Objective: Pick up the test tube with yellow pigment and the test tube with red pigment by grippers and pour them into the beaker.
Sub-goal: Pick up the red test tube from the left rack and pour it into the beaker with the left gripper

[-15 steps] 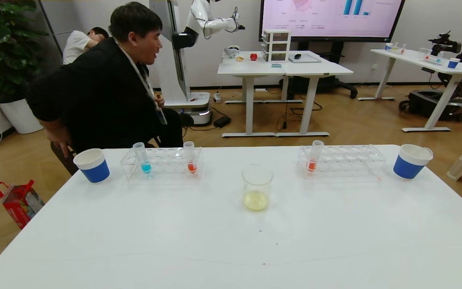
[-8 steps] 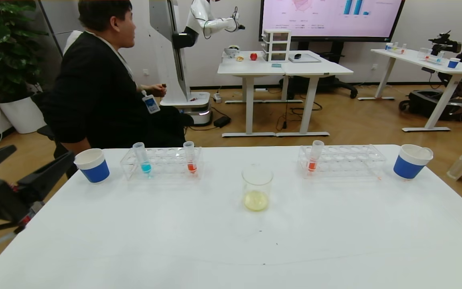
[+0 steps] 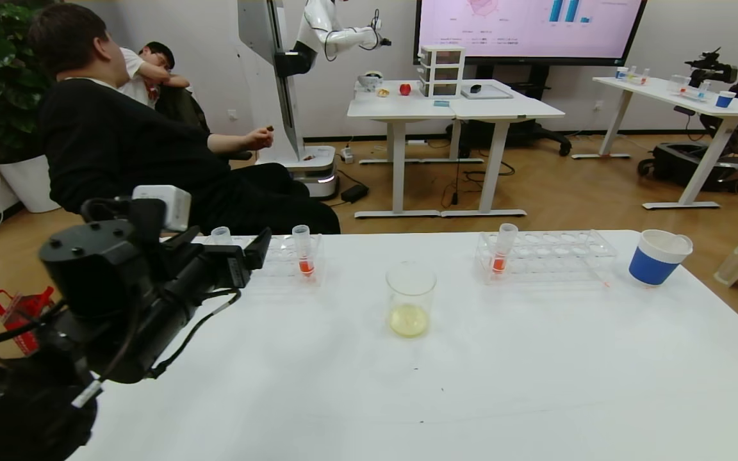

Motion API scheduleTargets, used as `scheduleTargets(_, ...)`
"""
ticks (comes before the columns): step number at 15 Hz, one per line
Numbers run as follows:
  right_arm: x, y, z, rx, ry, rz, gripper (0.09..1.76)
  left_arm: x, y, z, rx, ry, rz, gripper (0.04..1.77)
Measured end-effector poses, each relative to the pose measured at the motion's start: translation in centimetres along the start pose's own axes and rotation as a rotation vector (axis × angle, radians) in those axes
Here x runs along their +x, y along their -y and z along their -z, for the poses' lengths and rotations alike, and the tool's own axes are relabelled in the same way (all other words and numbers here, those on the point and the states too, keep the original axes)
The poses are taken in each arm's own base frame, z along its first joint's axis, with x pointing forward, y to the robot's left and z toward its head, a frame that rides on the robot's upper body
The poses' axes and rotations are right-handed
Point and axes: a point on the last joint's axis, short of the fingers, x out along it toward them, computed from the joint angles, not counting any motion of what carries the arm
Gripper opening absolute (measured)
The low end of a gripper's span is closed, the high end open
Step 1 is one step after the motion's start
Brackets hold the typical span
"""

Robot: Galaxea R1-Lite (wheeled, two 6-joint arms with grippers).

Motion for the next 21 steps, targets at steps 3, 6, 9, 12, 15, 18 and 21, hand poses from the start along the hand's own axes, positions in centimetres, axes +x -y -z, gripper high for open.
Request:
scheduleTargets(3,0.0,0.0,0.0,0.000,0.000,0.000,1.74,2.7,2.6,3.1,0.003,-0.029,-0.007,1.75)
scheduleTargets(6,0.0,0.0,0.0,0.000,0.000,0.000,1.74,5.0,4.1,5.9,-0.006,-0.004,-0.041,1.75)
scheduleTargets(9,0.0,0.0,0.0,0.000,0.000,0.000,1.74,6.8,5.0,8.0,-0.003,-0.001,-0.047,1.75)
scheduleTargets(12,0.0,0.0,0.0,0.000,0.000,0.000,1.74,8.6,5.4,8.8,0.014,0.013,-0.052,1.75)
scheduleTargets(15,0.0,0.0,0.0,0.000,0.000,0.000,1.74,10.8,5.9,9.1,0.017,0.018,-0.059,1.75)
scheduleTargets(18,0.0,0.0,0.0,0.000,0.000,0.000,1.74,12.9,6.2,9.0,0.015,0.022,-0.069,1.75)
scheduleTargets(21,0.0,0.0,0.0,0.000,0.000,0.000,1.74,14.3,5.9,9.0,0.011,0.032,-0.084,1.75)
